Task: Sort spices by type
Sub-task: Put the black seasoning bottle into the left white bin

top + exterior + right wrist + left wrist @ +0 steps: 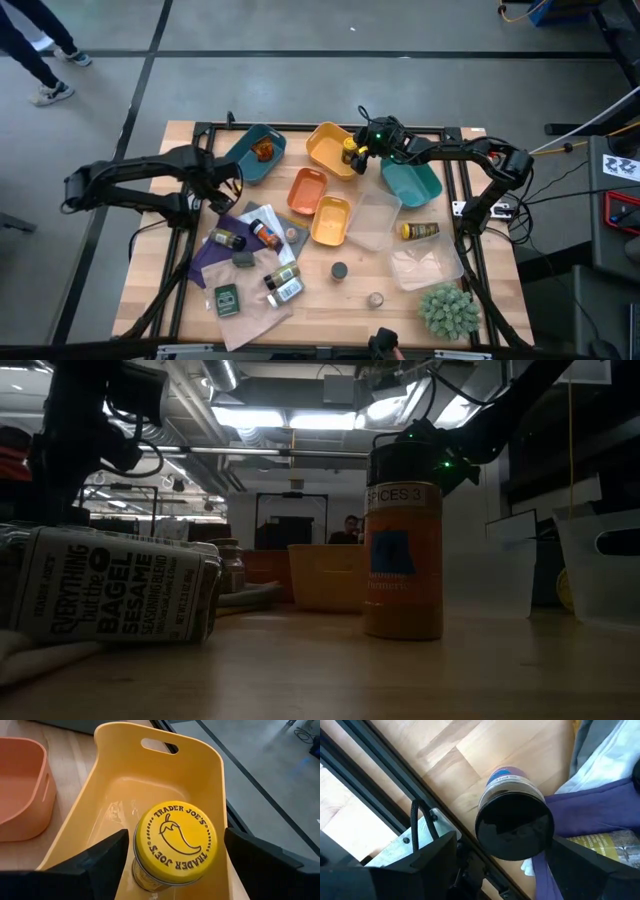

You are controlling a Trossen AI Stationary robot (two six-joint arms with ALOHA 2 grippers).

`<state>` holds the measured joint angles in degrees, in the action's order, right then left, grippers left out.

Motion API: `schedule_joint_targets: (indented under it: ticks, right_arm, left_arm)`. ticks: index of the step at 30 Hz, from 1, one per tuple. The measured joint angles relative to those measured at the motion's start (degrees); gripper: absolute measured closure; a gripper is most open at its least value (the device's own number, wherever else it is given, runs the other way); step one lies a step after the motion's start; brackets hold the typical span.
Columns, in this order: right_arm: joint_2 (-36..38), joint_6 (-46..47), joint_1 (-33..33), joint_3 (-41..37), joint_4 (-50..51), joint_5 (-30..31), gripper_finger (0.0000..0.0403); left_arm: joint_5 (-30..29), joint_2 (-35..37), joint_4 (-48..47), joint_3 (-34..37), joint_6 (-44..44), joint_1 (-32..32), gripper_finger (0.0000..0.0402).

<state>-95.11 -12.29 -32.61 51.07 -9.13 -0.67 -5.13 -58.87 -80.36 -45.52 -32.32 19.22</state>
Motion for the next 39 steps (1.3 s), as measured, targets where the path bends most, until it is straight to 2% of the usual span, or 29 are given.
schedule_joint_targets:
  ticks: [13,23,34,39]
  right_arm:
    - [0.01,0.00,-0.01,0.00,0.04,0.01,0.0077]
    - [0.76,0.00,0.01,0.00,0.34,0.04,0.0077]
    - [6.16,0.00,0.01,0.00,0.34,-0.04,0.0077]
    - [8.69,0.02,0.01,0.00,0.26,-0.76,0.0077]
  left_arm:
    - [0.00,-8.87,0.04,0.00,2.77,0.00,0.0126]
    - [1.08,-9.99,3.22,-0.16,6.53,0.00,0.0230]
    - [1.94,-10.01,4.73,-0.13,7.23,0.00,0.0219]
    - [2.20,-10.01,5.20,-0.09,7.23,0.00,0.0231]
